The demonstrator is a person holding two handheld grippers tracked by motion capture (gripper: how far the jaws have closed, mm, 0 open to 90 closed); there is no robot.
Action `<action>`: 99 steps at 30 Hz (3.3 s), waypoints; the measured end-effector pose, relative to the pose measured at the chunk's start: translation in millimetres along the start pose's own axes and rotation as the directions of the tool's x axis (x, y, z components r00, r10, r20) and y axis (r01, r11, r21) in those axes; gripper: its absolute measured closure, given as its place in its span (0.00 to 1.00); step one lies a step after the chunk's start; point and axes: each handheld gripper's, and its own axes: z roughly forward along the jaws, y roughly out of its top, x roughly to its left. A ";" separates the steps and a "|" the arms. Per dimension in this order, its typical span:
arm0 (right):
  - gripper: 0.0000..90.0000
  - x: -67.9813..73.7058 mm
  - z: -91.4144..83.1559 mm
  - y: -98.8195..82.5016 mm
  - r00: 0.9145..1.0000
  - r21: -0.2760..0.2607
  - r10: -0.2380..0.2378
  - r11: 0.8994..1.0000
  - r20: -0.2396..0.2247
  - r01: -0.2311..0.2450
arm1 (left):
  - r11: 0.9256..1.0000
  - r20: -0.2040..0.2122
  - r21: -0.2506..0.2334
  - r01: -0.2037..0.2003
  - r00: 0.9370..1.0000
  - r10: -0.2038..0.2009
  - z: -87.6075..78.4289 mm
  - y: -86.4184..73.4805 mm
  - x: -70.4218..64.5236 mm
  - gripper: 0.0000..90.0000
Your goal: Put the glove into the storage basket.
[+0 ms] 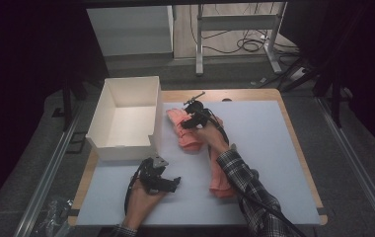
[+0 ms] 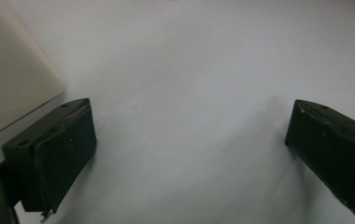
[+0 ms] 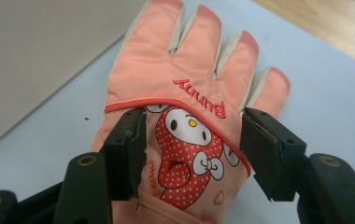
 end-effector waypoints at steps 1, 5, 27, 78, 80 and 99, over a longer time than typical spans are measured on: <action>0.50 -0.2 2.3 0.1 1.000 0.010 0.004 1.000 -0.002 -0.004 | 1.000 0.000 0.000 0.000 1.000 0.000 0.0 0.0 0.0 0.02; 0.73 -0.6 6.9 -0.4 0.998 0.035 0.040 0.999 -0.042 -0.039 | 1.000 0.000 0.000 0.000 1.000 0.000 0.0 0.0 0.0 0.02; 0.95 4.0 -44.5 9.1 0.989 -0.050 0.092 0.994 -0.114 -0.098 | 1.000 0.000 0.002 -0.001 1.000 0.001 0.0 0.0 0.2 0.02; 0.94 21.4 -203.5 -124.0 0.975 -0.135 0.194 0.969 -0.106 -0.208 | 1.000 0.000 -0.006 0.006 1.000 -0.006 0.5 0.0 -0.2 0.02; 0.94 21.6 -202.1 -129.8 0.976 -0.132 0.197 0.969 -0.098 -0.209 | 1.000 0.000 -0.002 0.005 1.000 -0.005 0.3 0.2 -0.1 0.02; 0.84 25.2 -163.1 -162.7 0.979 -0.096 0.204 0.974 -0.009 -0.203 | 1.000 -0.001 -0.004 0.009 1.000 -0.009 0.5 0.0 -0.5 0.02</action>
